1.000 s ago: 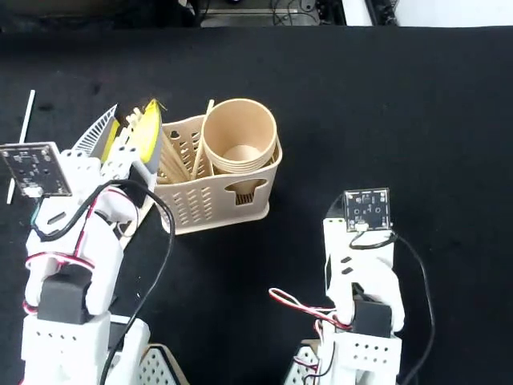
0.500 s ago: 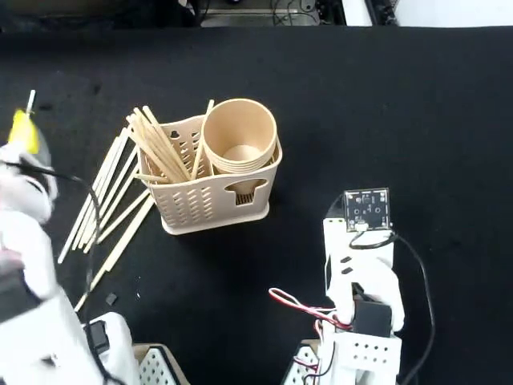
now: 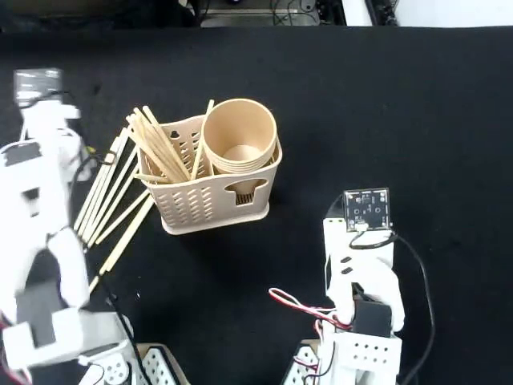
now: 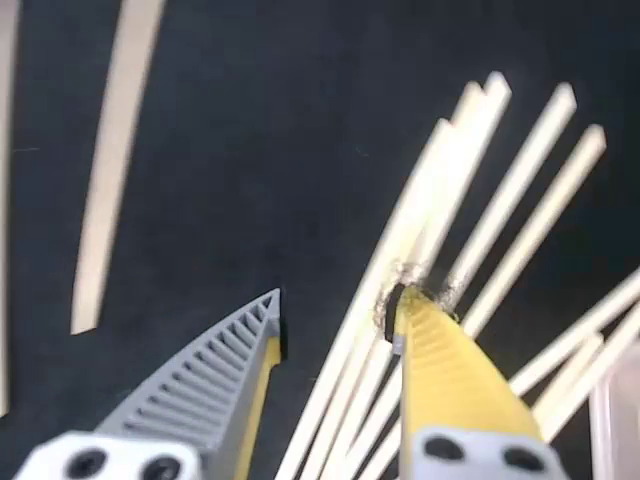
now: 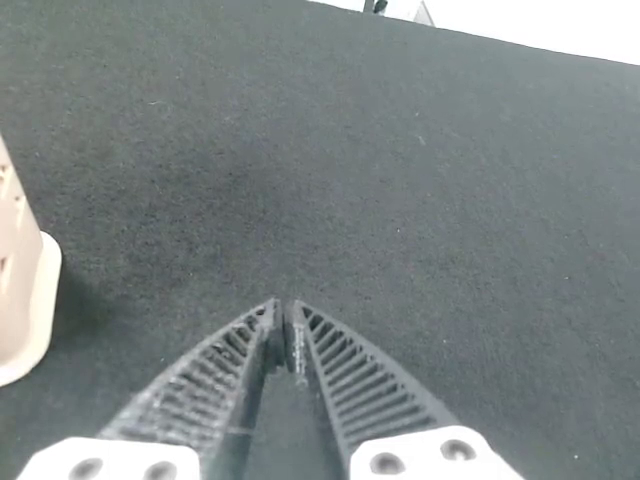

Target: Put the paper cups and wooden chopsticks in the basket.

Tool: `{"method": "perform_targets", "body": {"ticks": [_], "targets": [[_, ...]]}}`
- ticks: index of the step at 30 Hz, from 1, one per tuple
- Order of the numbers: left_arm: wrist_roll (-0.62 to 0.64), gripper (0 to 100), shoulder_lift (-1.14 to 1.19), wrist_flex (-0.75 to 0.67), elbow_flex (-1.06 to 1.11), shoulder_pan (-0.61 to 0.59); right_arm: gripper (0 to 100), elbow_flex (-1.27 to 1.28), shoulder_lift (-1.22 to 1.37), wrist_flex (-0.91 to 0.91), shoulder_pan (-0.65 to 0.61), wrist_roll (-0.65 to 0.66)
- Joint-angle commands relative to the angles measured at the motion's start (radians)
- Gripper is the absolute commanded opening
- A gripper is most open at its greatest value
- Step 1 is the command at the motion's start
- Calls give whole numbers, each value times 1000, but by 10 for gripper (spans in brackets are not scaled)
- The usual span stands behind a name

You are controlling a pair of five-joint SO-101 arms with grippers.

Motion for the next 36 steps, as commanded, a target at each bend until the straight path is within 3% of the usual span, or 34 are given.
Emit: {"method": "perform_targets", "body": {"ticks": [1, 5, 16, 23, 36], "targets": [[-126, 192, 176, -2, -125, 99, 21, -4, -65, -12, -5, 2], [-149, 192, 293, 25, -228, 139, 21, -4, -65, -12, -5, 2], [-92, 186, 663, 55, -524, 79, 21, -4, -65, -12, -5, 2], [-137, 34, 680, 316, -700, 91, 21, -4, -65, -12, -5, 2], [-147, 29, 658, 499, -843, 91, 21, -4, -65, -12, -5, 2]]}}
